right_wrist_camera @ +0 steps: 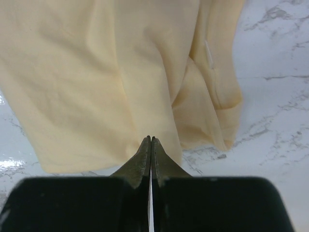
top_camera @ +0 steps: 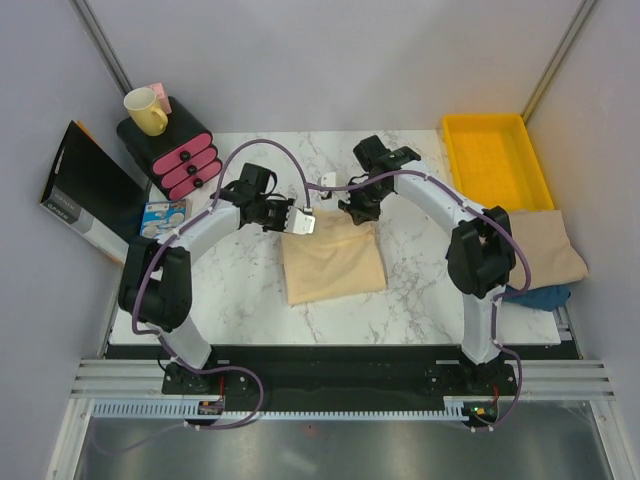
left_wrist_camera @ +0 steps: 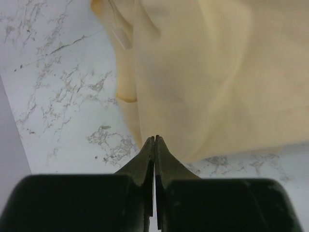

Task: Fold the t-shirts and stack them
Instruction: Smooth out wrinkles on the folded tshirt

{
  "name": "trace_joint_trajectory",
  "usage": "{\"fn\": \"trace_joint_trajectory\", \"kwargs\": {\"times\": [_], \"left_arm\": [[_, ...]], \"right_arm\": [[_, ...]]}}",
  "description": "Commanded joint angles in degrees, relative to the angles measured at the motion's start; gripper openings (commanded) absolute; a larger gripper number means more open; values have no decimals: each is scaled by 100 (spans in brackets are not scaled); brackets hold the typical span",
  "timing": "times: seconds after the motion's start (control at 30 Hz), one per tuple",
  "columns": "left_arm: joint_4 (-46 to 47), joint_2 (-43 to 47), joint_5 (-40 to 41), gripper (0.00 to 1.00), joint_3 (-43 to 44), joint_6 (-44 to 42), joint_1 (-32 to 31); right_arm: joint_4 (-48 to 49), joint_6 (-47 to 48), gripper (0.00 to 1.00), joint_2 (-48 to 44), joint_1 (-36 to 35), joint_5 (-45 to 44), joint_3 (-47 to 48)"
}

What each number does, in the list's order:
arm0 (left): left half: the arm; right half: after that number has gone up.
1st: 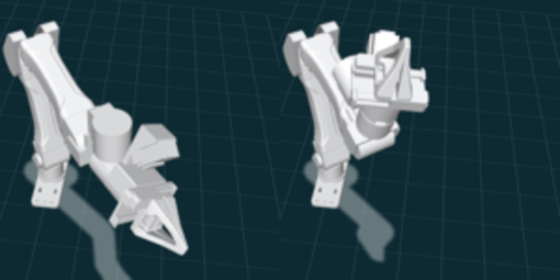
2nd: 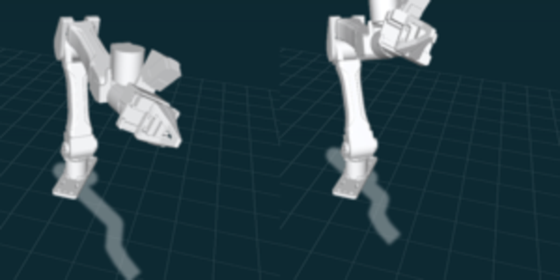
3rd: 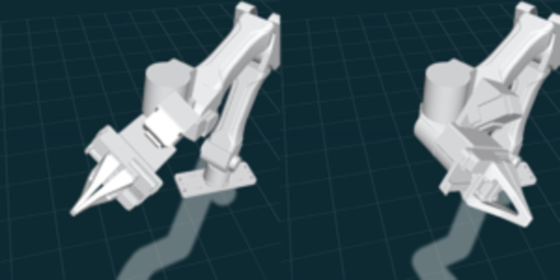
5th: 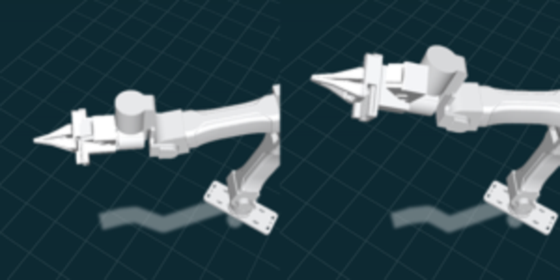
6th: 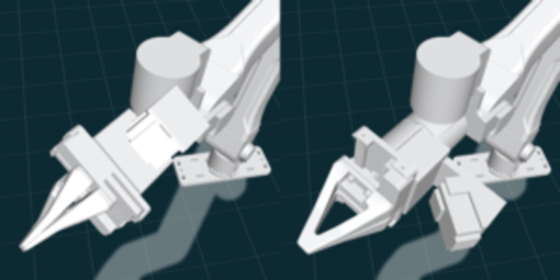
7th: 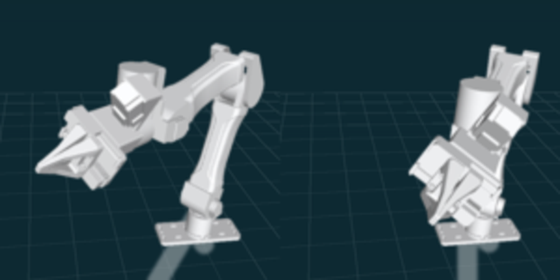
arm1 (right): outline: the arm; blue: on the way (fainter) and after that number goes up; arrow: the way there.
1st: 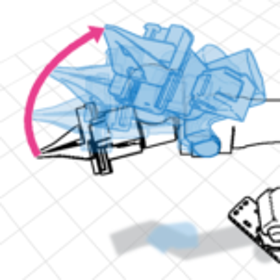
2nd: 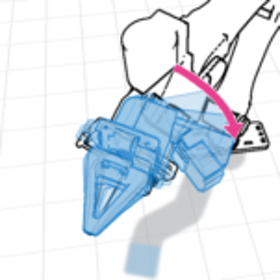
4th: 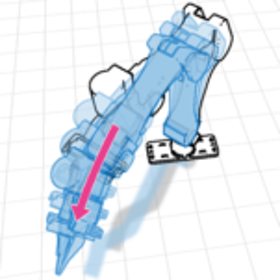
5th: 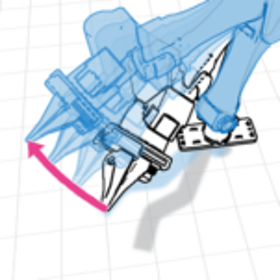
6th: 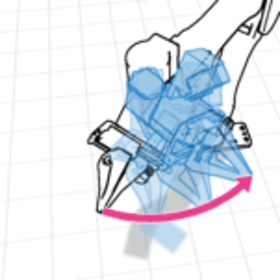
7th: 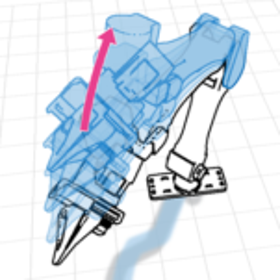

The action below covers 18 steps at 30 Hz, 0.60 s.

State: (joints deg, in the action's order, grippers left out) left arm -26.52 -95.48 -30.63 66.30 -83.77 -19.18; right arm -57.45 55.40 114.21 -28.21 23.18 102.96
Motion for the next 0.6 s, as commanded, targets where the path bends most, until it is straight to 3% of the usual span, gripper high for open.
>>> {"fn": "trace_joint_trajectory", "kwargs": {"times": [0.0,0.27,0.57], "left_arm": [[-661,-400,-470,2,532,431,-68],[-644,-1261,-145,2,937,660,-86],[638,-1394,926,2,314,660,-121]], "right_arm": [[-258,-108,0,609,0,468,251],[223,-528,0,1402,315,293,410],[1323,-767,0,1270,527,-419,-434]]}}
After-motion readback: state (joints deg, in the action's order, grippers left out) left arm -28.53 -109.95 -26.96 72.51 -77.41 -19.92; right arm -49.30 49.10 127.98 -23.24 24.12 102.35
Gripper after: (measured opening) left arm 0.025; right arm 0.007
